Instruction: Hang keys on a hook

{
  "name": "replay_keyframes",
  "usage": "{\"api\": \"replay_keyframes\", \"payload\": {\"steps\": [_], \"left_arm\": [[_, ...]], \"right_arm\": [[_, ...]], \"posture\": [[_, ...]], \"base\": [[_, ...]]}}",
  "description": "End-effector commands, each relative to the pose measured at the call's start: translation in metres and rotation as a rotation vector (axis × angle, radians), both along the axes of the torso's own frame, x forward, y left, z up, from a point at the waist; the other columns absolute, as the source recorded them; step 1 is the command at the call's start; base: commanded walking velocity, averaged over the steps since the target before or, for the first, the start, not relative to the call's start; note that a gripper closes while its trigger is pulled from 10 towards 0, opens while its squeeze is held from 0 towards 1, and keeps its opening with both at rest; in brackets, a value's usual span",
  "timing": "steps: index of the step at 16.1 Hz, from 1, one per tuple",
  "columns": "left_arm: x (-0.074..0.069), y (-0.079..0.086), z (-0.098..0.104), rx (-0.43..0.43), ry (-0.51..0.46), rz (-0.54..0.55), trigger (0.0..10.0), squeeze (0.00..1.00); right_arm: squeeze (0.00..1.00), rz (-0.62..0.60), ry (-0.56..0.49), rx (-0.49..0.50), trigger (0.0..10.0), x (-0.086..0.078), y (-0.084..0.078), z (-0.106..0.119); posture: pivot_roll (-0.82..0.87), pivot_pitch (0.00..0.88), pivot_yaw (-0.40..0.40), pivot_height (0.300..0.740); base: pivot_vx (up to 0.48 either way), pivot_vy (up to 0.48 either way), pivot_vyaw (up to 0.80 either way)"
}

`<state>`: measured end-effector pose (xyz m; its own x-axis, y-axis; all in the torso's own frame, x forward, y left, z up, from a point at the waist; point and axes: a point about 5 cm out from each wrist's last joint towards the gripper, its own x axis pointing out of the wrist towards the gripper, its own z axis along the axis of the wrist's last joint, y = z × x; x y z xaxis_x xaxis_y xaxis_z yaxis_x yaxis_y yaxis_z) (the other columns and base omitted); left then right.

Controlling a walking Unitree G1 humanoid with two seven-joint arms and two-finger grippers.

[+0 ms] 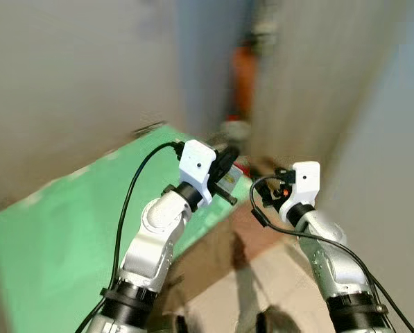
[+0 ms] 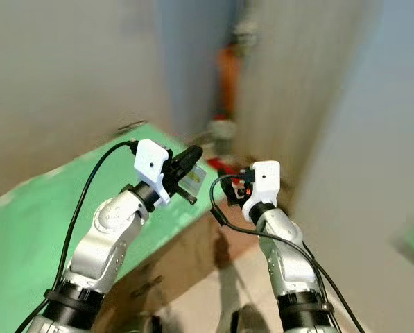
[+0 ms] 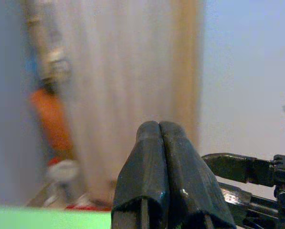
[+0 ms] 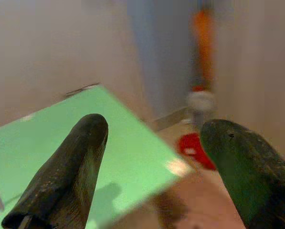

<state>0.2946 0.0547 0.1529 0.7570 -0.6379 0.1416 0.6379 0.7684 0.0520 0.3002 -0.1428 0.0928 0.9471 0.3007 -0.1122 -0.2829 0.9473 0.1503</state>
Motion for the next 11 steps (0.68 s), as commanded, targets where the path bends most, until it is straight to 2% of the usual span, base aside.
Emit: {"api": "replay_keyframes", "payload": {"steps": [1, 3, 11], "left_arm": [[0.0012, 0.0025, 0.0002, -0.003, 0.0, 0.007, 0.0, 0.0], [0.0008, 0.0023, -0.0001, -0.003, 0.0, 0.0, 0.0, 0.0], [-0.0015, 0.0, -0.0032, 0.007, 0.009, -0.029, 0.0, 0.0]], "right_arm": [[0.0, 0.018, -0.012, 0.018, 10.0, -0.0003, 0.0026, 0.0018], [0.0, 0.027, 0.001, 0.011, 10.0, -0.0013, 0.0025, -0.0001], [0.0, 0.022, 0.002, 0.009, 10.0, -0.0034, -0.0002, -0.0013]], "posture": [[-0.11, 0.0, 0.106, 0.656], [-0.11, 0.0, 0.108, 0.656], [-0.12, 0.0, 0.108, 0.721]], "base": [[0.0, 0.0, 0.0], [0.0, 0.0, -0.24], [0.0, 0.0, 0.0]]}}
